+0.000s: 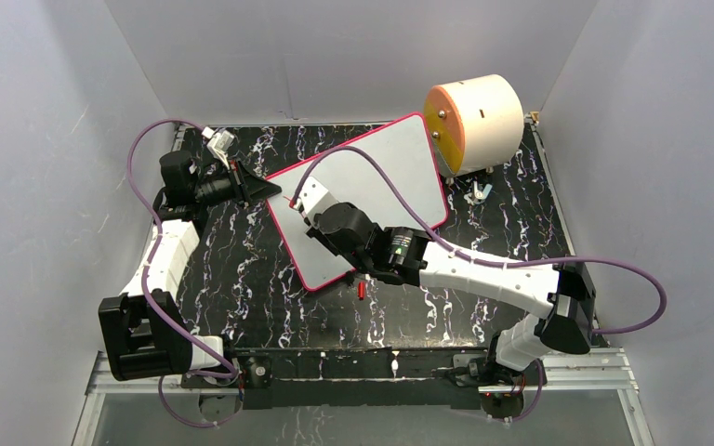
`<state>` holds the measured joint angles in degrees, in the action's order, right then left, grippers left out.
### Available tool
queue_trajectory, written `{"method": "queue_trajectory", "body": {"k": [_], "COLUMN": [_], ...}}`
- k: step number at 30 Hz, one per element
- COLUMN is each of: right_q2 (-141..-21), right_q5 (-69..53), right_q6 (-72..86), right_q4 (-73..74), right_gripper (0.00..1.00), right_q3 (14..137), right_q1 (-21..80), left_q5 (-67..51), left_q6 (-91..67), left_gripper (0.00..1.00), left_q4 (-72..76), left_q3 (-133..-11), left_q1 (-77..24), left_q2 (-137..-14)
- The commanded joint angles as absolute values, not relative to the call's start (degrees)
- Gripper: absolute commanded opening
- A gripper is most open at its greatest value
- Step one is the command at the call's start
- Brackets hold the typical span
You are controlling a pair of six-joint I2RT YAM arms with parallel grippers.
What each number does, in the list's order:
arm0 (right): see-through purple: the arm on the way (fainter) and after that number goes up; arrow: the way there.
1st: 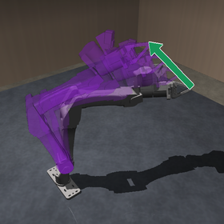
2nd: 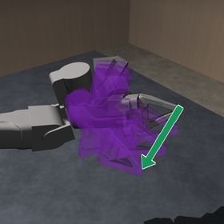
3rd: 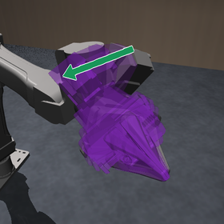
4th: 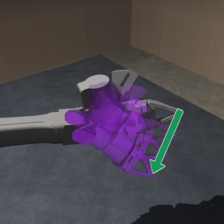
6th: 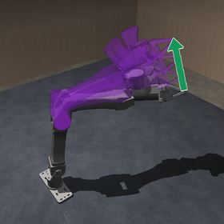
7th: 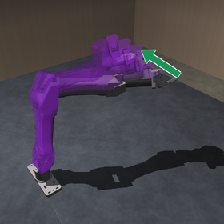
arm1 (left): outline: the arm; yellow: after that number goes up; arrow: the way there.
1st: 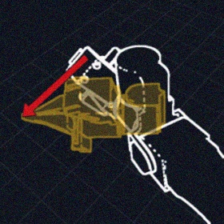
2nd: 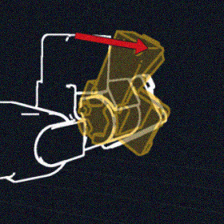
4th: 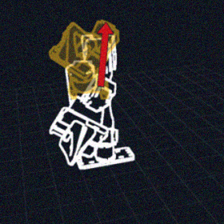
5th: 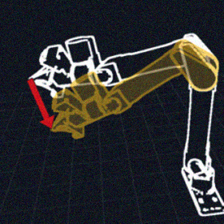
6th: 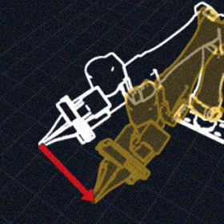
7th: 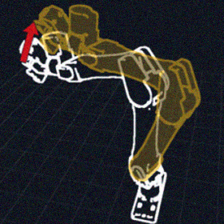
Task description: Write a sentence on the whiteboard
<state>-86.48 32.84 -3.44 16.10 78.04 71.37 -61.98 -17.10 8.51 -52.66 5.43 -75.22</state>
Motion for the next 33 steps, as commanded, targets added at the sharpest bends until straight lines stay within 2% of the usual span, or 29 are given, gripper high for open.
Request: {"method": "queue_trajectory", "body": {"k": [1,33], "right_q2": [-86.15,-88.75], "right_q5": [35.71,36.61], "right_q6": [-3.94,-4.2], "right_q4": [11.34,10.03], "right_gripper": [0.0,0.0], "right_q3": [78.23,80.43], "right_q1": [71.45,70.31], "left_q5": [-59.24,-59.29], "left_q6": [-15.38,-15.38], "left_gripper": [0.0,0.0], "left_q4": [5.45,5.45], "left_q3": [-53.43,-53.5], "left_q1": [4.88,4.88], "left_q2": [-75.77,-76.03]}}
